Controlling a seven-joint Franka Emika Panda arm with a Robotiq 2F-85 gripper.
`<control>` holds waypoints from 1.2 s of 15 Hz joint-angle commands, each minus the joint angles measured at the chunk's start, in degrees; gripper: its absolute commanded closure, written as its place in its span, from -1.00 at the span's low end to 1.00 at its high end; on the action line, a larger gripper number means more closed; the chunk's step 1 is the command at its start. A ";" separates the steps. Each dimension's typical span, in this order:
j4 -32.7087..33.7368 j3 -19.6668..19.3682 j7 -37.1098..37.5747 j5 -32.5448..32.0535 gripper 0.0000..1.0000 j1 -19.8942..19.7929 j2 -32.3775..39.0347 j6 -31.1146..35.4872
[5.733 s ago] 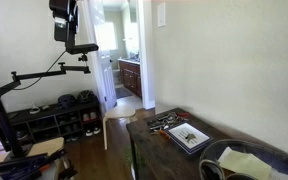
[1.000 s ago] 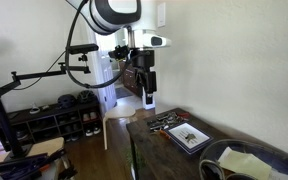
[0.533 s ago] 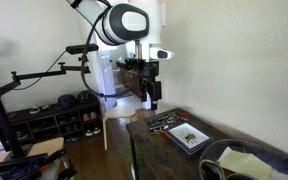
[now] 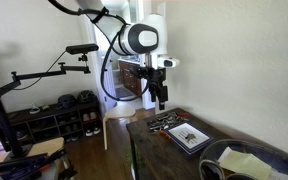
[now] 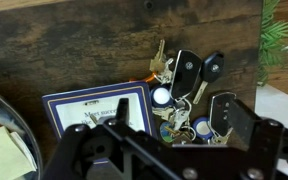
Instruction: Put the two sets of keys on top of the blue and white object.
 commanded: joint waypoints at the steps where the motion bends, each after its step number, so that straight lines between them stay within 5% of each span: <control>1: 4.33 -1.20 5.40 -0.78 -1.00 2.31 4.61 0.63; 18: 4.72 -2.20 9.20 -0.09 -1.00 4.30 9.01 1.40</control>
